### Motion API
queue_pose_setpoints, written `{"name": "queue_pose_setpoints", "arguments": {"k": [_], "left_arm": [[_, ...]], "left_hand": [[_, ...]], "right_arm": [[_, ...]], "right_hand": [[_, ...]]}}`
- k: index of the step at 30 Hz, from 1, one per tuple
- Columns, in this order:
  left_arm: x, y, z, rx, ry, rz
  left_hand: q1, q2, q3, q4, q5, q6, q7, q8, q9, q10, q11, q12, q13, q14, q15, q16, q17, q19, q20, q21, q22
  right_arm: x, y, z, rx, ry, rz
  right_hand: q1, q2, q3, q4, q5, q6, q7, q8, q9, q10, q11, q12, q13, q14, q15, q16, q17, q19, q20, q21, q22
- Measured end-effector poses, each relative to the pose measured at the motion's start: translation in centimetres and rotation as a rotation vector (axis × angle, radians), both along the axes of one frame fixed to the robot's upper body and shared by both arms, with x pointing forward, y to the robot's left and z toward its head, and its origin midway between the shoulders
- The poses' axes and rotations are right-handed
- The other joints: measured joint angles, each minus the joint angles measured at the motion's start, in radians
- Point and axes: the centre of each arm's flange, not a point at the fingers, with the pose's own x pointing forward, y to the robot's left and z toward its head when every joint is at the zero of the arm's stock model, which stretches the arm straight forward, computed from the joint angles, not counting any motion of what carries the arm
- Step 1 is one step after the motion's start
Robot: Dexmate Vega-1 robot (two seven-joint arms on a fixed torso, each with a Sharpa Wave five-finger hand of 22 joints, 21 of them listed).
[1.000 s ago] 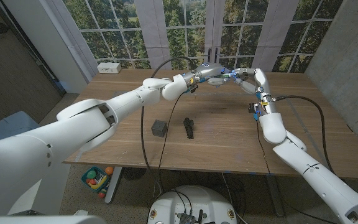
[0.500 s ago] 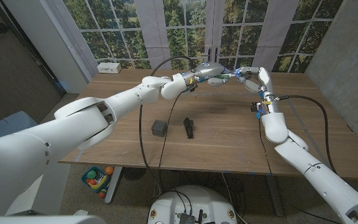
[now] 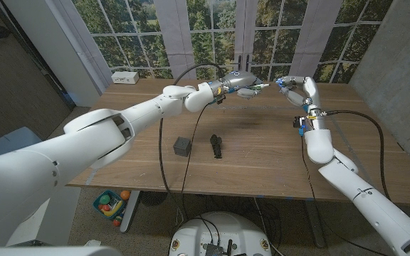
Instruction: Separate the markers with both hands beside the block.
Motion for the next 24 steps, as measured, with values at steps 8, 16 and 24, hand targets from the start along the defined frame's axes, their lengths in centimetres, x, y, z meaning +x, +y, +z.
{"name": "queue_pose_setpoints", "arguments": {"k": [8, 16, 24], "left_arm": [[0.2, 0.0, 0.2, -0.001, -0.027, 0.027], [-0.1, 0.2, 0.2, -0.012, -0.020, 0.071], [-0.3, 0.9, 0.3, -0.015, 0.003, 0.154]], "left_hand": [[-0.004, 0.044, -0.025, 0.070, -0.038, -0.018, 0.018, 0.000, -0.238, -0.043, 0.012, -0.038, 0.034, -0.046, 0.045, -0.013, 0.043, -0.067, 0.002, -0.008, -0.013], [0.001, 0.067, -0.032, 0.090, -0.047, -0.024, 0.024, -0.032, -0.347, -0.090, 0.002, -0.065, 0.046, -0.068, 0.065, -0.032, 0.049, -0.097, 0.004, -0.016, -0.021], [0.001, 0.068, -0.036, 0.094, -0.048, -0.035, 0.035, -0.020, -0.297, -0.067, 0.010, -0.077, 0.025, -0.073, 0.067, -0.038, 0.048, -0.107, 0.004, -0.016, -0.029]], "right_arm": [[-0.6, -0.5, 0.1, -0.019, 0.015, -0.073], [-0.8, -0.8, 0.1, -0.054, 0.059, -0.146], [-1.1, -1.0, 0.3, -0.110, 0.120, -0.197]], "right_hand": [[0.000, 0.000, 0.000, 0.000, 0.000, -0.024, -0.005, 0.000, 0.012, -0.008, 0.008, 0.000, 0.012, -0.003, 0.005, -0.004, 0.000, -0.004, 0.004, -0.007, 0.000], [0.000, 0.000, 0.000, 0.000, 0.000, -0.035, -0.008, -0.007, 0.017, -0.008, 0.008, -0.003, 0.020, -0.005, 0.003, -0.004, 0.003, -0.015, 0.007, -0.008, 0.001], [0.000, 0.000, 0.000, 0.000, 0.000, -0.035, -0.008, -0.007, 0.026, -0.013, 0.013, -0.004, 0.029, -0.010, 0.009, -0.008, 0.008, -0.024, 0.009, -0.008, 0.003]]}}
